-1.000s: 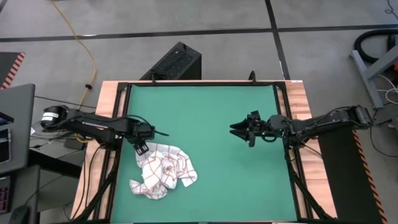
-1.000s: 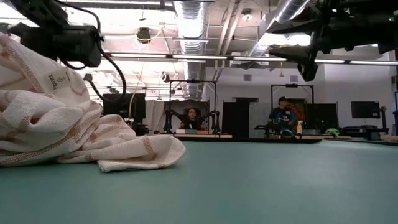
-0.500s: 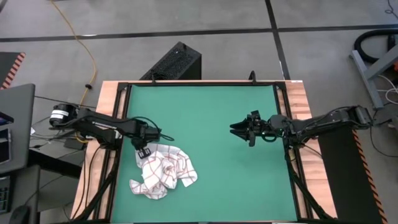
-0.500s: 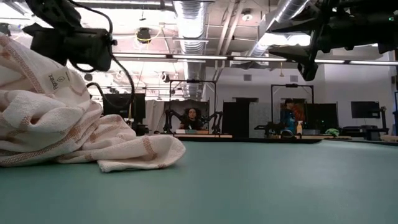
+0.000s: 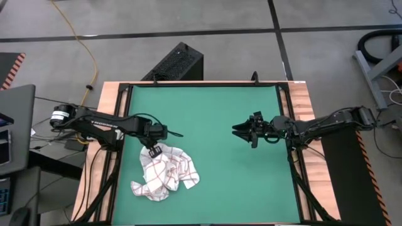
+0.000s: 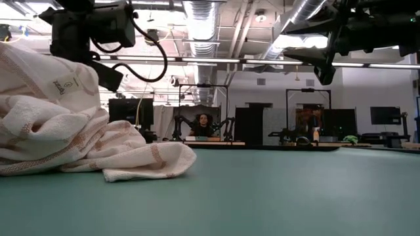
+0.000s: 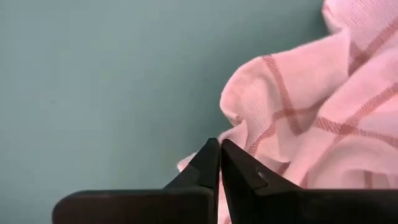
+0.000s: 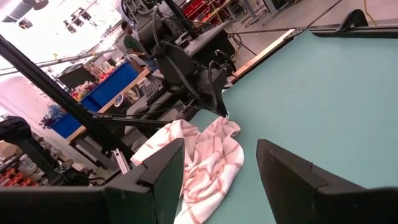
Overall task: Roll towel
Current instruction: Roll the white towel
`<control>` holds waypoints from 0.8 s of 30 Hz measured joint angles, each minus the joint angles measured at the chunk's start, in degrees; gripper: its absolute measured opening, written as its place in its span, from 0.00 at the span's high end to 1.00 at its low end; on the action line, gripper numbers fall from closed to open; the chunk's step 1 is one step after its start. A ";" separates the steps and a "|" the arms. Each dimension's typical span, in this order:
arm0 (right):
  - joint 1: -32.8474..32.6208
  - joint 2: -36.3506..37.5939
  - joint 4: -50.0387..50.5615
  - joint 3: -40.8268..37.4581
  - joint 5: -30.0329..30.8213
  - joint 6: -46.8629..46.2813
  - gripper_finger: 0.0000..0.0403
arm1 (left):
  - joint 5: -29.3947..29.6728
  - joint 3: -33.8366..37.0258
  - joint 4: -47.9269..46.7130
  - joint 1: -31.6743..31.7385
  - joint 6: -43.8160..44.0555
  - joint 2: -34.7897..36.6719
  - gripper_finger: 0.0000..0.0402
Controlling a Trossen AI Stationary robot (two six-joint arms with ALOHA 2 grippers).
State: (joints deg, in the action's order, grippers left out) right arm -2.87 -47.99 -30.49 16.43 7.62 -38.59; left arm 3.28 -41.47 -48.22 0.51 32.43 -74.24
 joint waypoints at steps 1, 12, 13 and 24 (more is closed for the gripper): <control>0.07 0.00 -0.01 0.00 0.07 0.03 0.45 | 0.31 0.00 0.13 0.00 0.23 0.00 1.00; 3.52 -14.61 0.02 14.33 3.61 13.88 0.45 | 3.29 -0.04 5.28 0.00 2.97 0.02 1.00; 3.72 -16.52 0.03 16.13 2.31 14.54 0.45 | 3.03 -0.04 6.73 0.00 2.98 0.02 1.00; 5.36 -33.83 0.68 21.29 -8.98 9.69 0.45 | -1.62 -0.11 24.29 0.00 1.76 0.07 1.00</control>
State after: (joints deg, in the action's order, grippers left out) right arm 2.49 -81.81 -29.80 37.72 -1.36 -28.90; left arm 1.66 -41.58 -23.93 0.51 34.19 -74.17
